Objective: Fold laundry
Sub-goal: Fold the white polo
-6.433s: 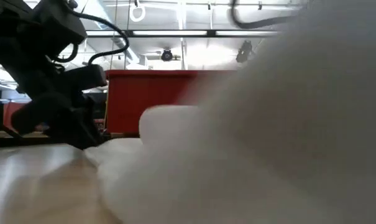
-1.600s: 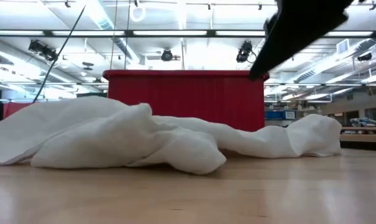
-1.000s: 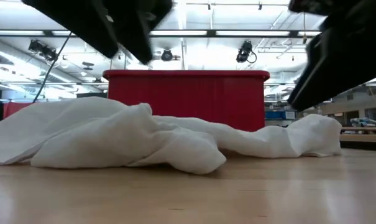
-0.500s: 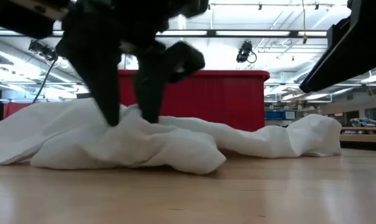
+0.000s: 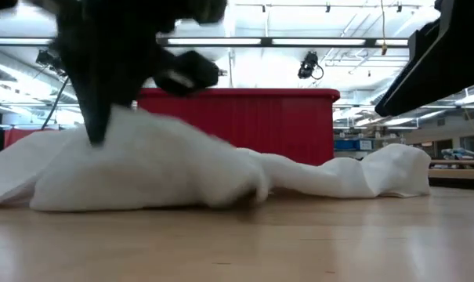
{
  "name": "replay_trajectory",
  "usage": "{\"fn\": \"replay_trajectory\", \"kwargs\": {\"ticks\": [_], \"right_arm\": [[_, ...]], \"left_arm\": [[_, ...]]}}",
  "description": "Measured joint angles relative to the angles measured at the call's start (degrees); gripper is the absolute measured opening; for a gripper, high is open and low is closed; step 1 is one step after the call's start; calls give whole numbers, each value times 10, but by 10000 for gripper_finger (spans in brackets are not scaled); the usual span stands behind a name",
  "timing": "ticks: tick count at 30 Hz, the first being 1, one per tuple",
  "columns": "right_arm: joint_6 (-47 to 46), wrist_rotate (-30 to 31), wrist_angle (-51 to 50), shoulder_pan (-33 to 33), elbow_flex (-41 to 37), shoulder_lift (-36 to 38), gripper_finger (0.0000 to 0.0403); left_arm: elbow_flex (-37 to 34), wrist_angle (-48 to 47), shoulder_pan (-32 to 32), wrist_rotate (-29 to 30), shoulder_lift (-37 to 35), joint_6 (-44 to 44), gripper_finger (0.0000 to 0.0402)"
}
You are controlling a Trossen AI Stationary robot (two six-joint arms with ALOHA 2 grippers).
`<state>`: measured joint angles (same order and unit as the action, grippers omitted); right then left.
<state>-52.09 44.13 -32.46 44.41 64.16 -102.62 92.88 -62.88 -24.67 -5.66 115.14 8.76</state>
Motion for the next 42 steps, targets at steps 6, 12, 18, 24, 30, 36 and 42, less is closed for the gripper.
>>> {"fn": "replay_trajectory", "kwargs": {"ticks": [6, 12, 18, 24, 30, 36, 42], "right_arm": [[52, -15, 8, 2, 29, 0, 193], [135, 20, 49, -3, 29, -4, 190], [327, 99, 228, -11, 30, -10, 189], [396, 89, 285, -52, 29, -36, 198], [430, 146, 346, -65, 33, -52, 208], [515, 223, 461, -66, 32, -120, 206], [606, 291, 590, -64, 33, -177, 206]], "left_arm": [[101, -101, -37, 28, -72, -30, 4], [118, -76, -72, 209, -205, -51, 3], [118, -49, -77, 326, -298, -89, 4], [117, -40, -78, 355, -321, -92, 4], [116, -26, -78, 395, -321, -94, 4], [116, -3, -78, 422, -321, -95, 4], [116, 17, -77, 439, -321, -95, 4]]}}
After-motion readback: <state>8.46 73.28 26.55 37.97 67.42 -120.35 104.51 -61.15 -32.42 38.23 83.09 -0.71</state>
